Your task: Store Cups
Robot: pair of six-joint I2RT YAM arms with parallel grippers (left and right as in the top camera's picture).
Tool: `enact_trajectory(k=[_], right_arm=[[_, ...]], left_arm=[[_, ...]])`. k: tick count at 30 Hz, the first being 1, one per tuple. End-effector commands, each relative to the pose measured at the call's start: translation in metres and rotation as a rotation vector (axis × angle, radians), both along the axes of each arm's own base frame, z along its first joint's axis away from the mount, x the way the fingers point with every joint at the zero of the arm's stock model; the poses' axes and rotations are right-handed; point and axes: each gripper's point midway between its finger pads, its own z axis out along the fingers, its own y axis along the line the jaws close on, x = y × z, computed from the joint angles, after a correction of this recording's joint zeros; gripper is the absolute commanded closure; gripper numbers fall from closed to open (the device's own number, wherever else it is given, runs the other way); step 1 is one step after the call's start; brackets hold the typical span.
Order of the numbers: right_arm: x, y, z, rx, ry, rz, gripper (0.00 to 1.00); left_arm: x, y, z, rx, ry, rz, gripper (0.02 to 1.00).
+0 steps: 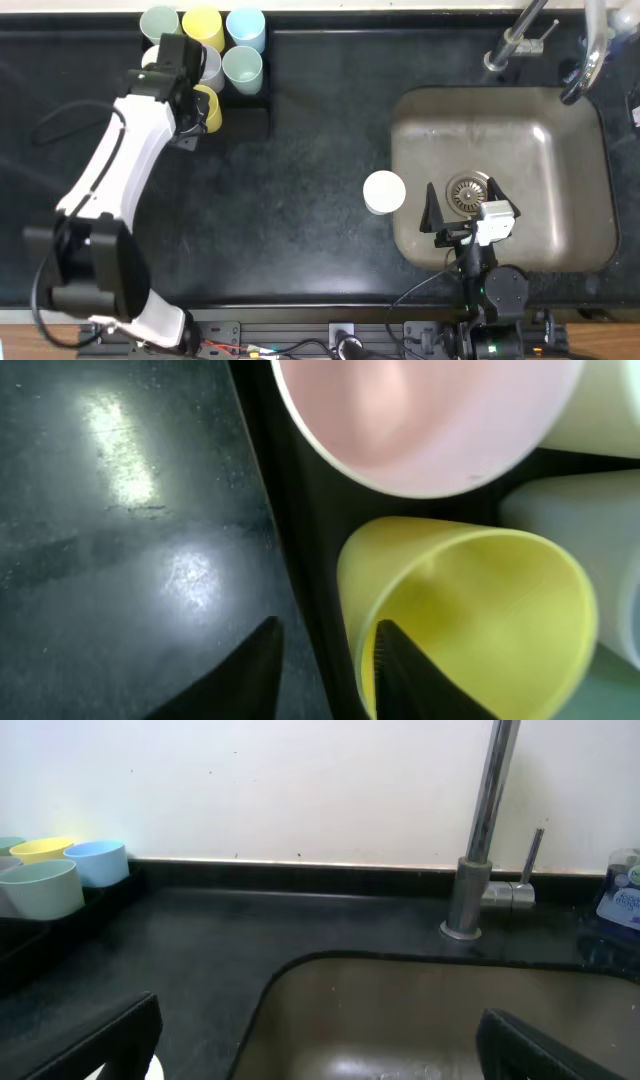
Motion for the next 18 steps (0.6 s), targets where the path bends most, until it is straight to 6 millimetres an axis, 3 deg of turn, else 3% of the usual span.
enact_trajectory(k=[1, 4, 7, 10, 13, 17, 18], right_arm=[[0.000, 0.002, 0.000, -0.004, -0.012, 0.012, 0.003], [0.000, 0.002, 0.000, -0.004, -0.012, 0.012, 0.003], [0.000, 0.002, 0.000, -0.004, -0.012, 0.012, 0.003], [0.000, 0.002, 0.000, -0.004, -0.012, 0.012, 0.003], [0.000, 0.002, 0.000, -0.004, -0.012, 0.012, 0.003], [0.000, 0.002, 0.000, -0.004, -0.012, 0.012, 0.005], [0.000, 0.002, 0.000, -0.004, -0.012, 0.012, 0.003]], left_arm=[[0.000, 0.008, 0.077, 0.052, -0.218, -0.049, 0.568], [0.006, 0.010, 0.147, 0.178, -0.425, -0.222, 0.435], [-0.002, 0.011, 0.220, 0.375, -0.608, -0.427, 0.400], [-0.018, 0.005, 0.270, 0.590, -0.730, -0.649, 0.343], [-0.040, 0.001, 0.294, 0.766, -0.825, -0.806, 0.235], [-0.068, -0.003, 0.287, 0.894, -0.928, -0.900, 0.018], [-0.074, -0.004, 0.282, 0.921, -0.962, -0.912, 0.018]])
